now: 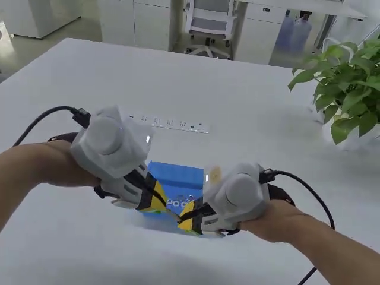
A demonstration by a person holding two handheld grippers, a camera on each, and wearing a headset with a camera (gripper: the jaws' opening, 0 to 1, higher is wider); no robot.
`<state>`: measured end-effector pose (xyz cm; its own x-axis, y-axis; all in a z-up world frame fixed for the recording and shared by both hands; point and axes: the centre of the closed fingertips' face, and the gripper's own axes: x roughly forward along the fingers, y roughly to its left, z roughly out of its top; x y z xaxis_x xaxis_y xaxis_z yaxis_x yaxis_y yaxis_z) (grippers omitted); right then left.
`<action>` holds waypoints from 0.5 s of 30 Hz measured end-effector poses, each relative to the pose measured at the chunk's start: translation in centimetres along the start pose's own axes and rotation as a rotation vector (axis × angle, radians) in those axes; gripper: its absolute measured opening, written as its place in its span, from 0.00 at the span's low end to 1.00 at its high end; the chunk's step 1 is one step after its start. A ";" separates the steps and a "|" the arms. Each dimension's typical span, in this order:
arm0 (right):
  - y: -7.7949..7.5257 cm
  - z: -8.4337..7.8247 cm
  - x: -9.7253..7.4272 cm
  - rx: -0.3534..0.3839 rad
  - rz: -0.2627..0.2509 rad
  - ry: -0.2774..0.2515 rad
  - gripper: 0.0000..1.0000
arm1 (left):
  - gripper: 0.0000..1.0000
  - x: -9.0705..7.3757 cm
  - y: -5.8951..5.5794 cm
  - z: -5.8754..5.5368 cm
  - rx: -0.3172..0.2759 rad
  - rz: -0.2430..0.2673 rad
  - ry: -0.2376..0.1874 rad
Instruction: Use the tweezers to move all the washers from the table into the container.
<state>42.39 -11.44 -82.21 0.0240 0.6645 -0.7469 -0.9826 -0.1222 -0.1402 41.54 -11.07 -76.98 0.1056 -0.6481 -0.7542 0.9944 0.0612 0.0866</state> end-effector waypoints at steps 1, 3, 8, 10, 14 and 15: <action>0.2 -0.2 0.1 -0.001 0.003 0.006 0.07 | 0.05 0.2 -0.1 -0.2 0.001 -0.002 0.003; 0.6 -0.5 0.4 -0.001 0.012 0.018 0.07 | 0.05 0.6 -0.5 -0.9 -0.002 -0.003 0.013; 1.3 -1.3 1.1 -0.002 0.023 0.042 0.07 | 0.05 1.6 -0.8 -2.3 -0.027 -0.007 0.013; 1.5 -1.6 1.4 0.001 0.024 0.052 0.07 | 0.05 2.0 -1.0 -2.7 -0.031 -0.008 0.018; 1.9 -2.4 2.1 -0.004 0.026 0.078 0.07 | 0.05 3.0 -1.2 -3.8 -0.055 -0.017 0.028; 2.0 -2.7 2.2 -0.002 0.026 0.086 0.07 | 0.05 3.4 -1.3 -4.2 -0.053 -0.017 0.041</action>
<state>41.01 -12.15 -85.89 0.0142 0.5955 -0.8033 -0.9827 -0.1401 -0.1213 40.66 -10.14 -82.35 0.0877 -0.6181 -0.7812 0.9950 0.0915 0.0393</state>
